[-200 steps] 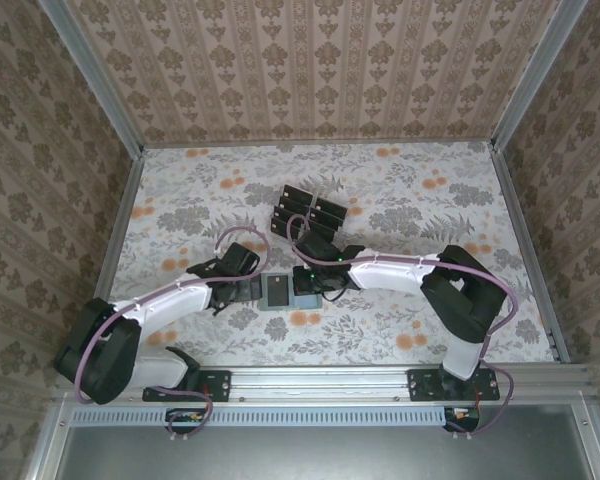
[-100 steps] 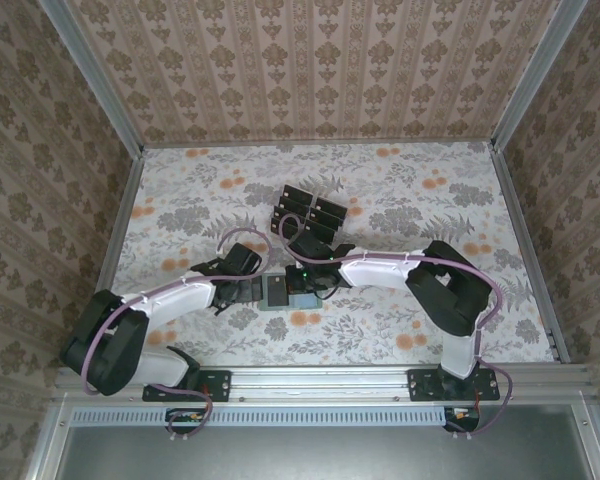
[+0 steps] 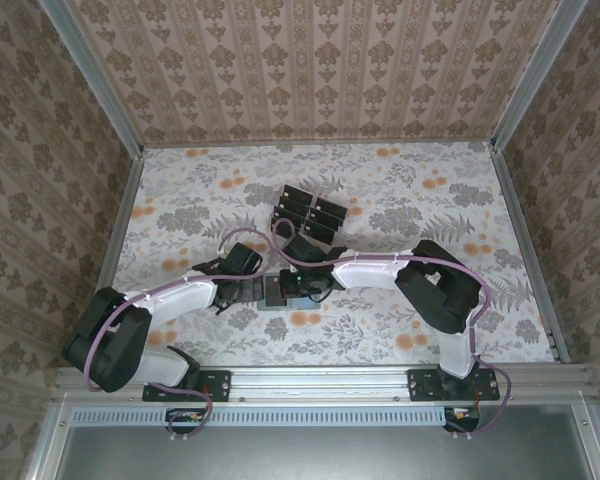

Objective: Put the credit cards into the card holder

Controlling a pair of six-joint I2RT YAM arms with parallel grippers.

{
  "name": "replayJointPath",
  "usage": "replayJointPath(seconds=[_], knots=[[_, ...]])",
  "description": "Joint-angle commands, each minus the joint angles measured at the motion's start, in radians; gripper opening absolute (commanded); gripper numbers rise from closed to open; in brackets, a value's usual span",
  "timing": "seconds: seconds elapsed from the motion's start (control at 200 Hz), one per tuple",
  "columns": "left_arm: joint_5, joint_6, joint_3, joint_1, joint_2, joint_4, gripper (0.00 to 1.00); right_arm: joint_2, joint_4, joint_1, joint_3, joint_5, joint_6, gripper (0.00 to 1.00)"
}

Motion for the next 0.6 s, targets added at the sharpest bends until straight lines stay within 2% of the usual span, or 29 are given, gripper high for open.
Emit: replayJointPath(seconds=[0.0, 0.405, 0.595], knots=[[0.011, -0.027, -0.016, 0.004, 0.021, 0.007, 1.00, 0.024, 0.015, 0.007, 0.032, -0.028, 0.015, 0.03], [0.014, -0.032, -0.018, -0.005, 0.026, 0.011, 1.00, 0.055, 0.064, 0.009, 0.058, -0.074, 0.052, 0.03], [0.009, -0.030, -0.004, -0.004, -0.013, -0.018, 1.00, -0.003, 0.047, 0.006, 0.048, -0.059, 0.039, 0.04]])
